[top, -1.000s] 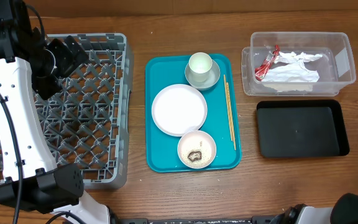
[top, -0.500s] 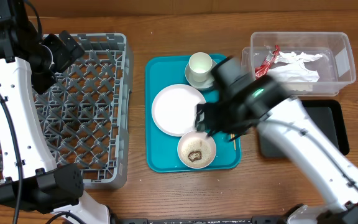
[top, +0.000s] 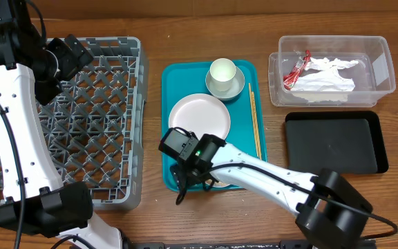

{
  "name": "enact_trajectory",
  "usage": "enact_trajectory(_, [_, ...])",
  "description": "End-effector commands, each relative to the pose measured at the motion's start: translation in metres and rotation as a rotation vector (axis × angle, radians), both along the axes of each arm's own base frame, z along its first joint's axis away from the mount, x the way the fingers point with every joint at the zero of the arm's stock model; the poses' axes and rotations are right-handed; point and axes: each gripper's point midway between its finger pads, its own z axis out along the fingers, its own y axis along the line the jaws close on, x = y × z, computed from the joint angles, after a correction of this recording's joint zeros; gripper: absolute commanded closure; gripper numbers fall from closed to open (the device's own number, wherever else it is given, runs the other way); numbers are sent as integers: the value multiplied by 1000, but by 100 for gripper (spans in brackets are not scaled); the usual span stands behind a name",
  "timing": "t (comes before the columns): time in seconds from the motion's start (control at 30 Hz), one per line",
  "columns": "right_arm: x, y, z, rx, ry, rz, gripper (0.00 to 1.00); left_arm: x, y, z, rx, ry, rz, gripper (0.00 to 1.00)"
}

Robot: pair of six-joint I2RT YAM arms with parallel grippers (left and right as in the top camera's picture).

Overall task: Sort waste into correct bins and load items into the dishwasher
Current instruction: 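Grasp the small pink-rimmed bowl of food scraps with the right gripper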

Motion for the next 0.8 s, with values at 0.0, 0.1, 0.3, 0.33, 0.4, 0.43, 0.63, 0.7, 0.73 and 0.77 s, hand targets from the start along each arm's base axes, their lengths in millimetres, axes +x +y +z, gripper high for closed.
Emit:
enact_trajectory(0.0, [16, 18, 19, 84, -51, -62, 26, 1, 1, 0, 7, 0, 8, 0])
enact_trajectory(0.1, [16, 25, 13, 90, -57, -53, 31, 1, 1, 0, 7, 0, 8, 0])
enact_trajectory(0.3, [9, 13, -26, -26, 1, -52, 38, 1, 1, 0, 7, 0, 8, 0])
enact_trajectory(0.33, [11, 17, -22, -14, -9, -39, 39, 1, 1, 0, 7, 0, 8, 0])
enact_trajectory(0.4, [12, 26, -15, 6, -27, -4, 38, 1, 1, 0, 7, 0, 8, 0])
enact_trajectory(0.43, [11, 34, -9, 22, -41, 26, 38, 1, 1, 0, 7, 0, 8, 0])
enact_trajectory(0.63, [29, 44, 48, -9, -170, -8, 34, 1, 1, 0, 7, 0, 8, 0])
enact_trajectory(0.7, [55, 8, 75, -126, -268, -193, 23, 1, 1, 0, 7, 0, 7, 0])
enact_trajectory(0.73, [59, -2, 76, -144, -256, -242, 22, 1, 1, 0, 7, 0, 8, 0])
enact_trajectory(0.77, [59, -8, 73, -149, -223, -283, 23, 1, 1, 0, 7, 0, 8, 0])
